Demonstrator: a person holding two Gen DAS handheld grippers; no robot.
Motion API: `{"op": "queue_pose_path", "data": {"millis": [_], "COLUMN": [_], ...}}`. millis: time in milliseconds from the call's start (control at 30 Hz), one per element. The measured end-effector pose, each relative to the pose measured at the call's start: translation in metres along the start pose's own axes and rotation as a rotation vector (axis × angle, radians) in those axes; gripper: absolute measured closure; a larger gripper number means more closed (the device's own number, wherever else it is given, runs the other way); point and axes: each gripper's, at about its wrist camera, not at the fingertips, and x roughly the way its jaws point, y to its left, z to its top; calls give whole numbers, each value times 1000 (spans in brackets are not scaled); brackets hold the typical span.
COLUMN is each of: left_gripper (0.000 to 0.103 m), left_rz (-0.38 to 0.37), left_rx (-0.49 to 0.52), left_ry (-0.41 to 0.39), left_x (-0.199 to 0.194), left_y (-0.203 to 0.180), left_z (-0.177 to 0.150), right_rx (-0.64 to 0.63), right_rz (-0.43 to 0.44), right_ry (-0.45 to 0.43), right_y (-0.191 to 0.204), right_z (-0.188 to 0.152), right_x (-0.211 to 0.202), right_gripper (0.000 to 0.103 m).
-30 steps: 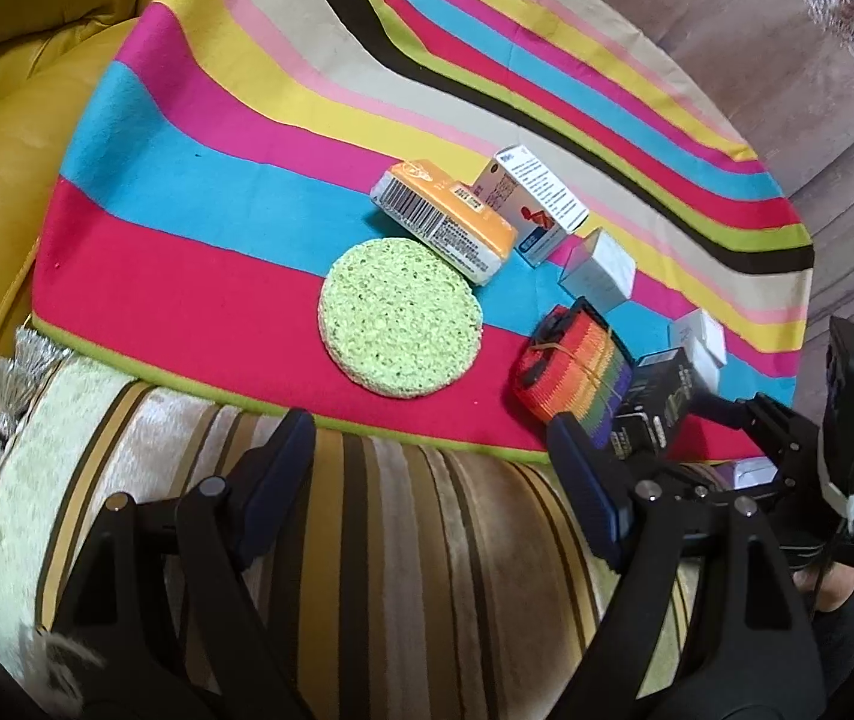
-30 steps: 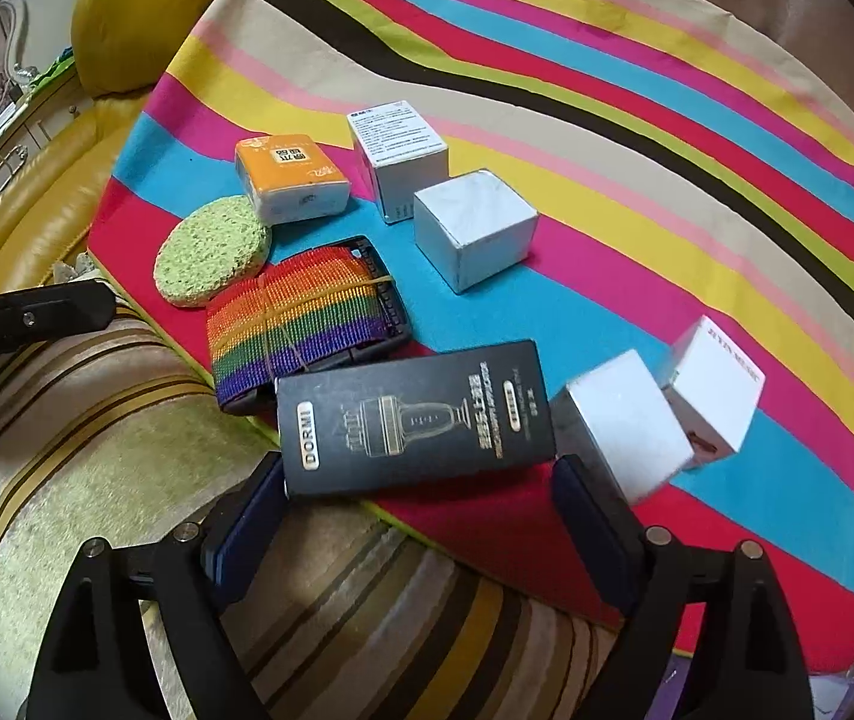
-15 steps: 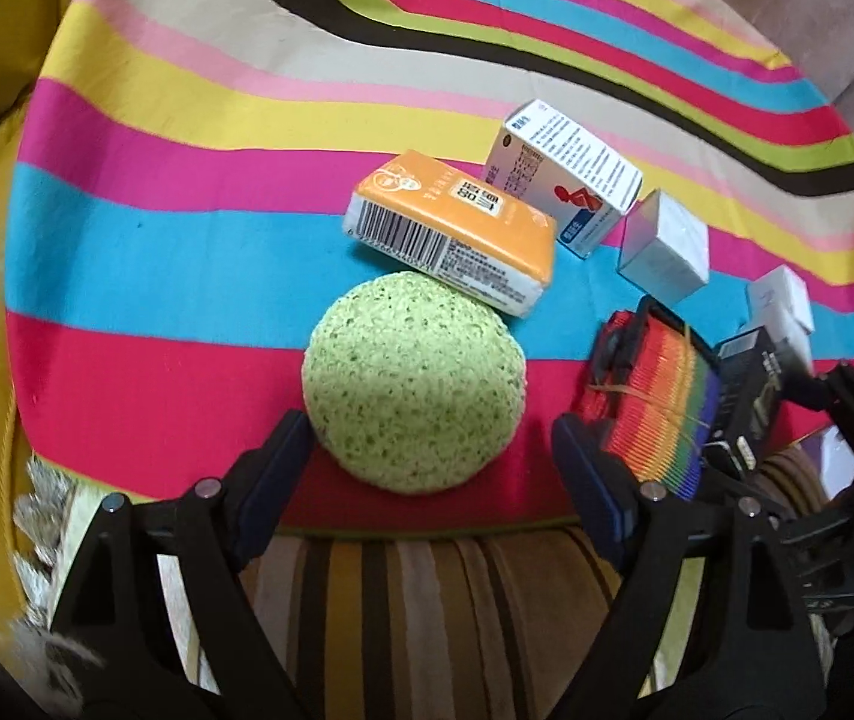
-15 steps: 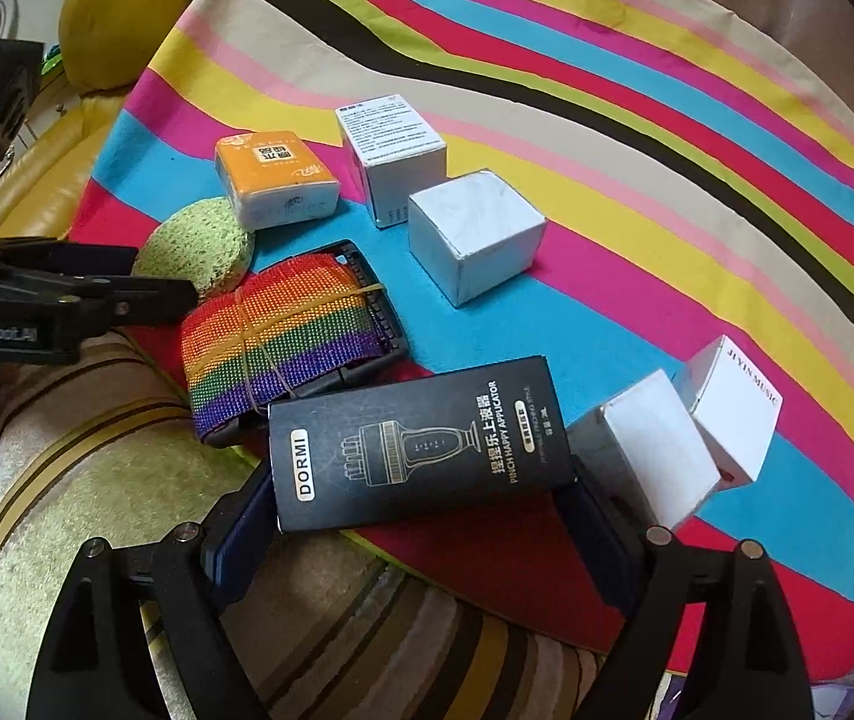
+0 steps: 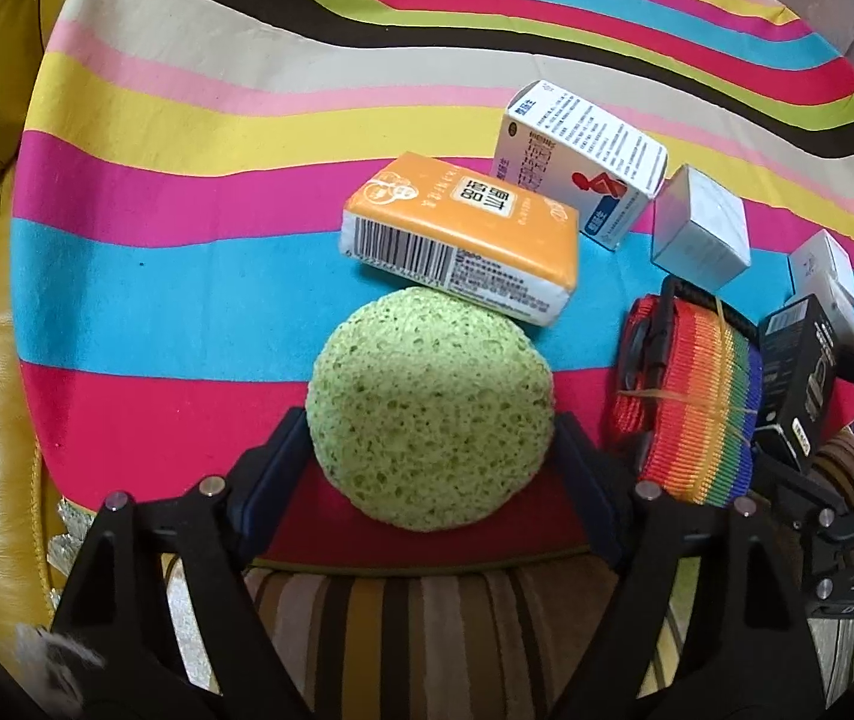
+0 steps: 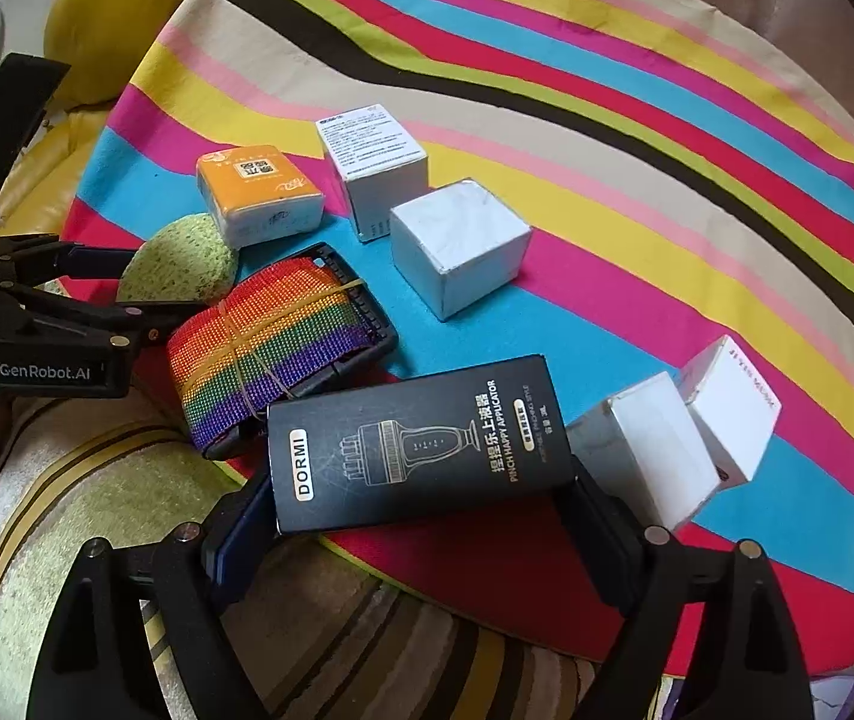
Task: Organize objects
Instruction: 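Grasp the black DORMI box with the right gripper while the left grasps the green sponge, then carry the DORMI box and green sponge into the purple-rimmed box and release both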
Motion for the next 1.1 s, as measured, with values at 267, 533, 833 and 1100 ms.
{"op": "queue_pose_path", "data": {"millis": [267,533,833,1100], "left_gripper": [21,21,21,21], "left_rz": [-4,-12,-62,-117], "left_rx": [-54,-93,-55,14], "left_ry": [-55,-151,-191,-199], "left_x": [-20,-57,-75,-80], "left_y": [12,10,-21,-54], "left_z": [-9,-23,-39,-41], "right_rx": [31,40,136,232], "right_rz": [15,-17,-81,-131], "right_ry": [-62,-95,-106,-114], "right_y": [1,11,-1,-12], "right_z": [-4,-14,-33,-53], "right_x": [-17,-37,-58,-72], "right_gripper": [15,15,15,15]}}
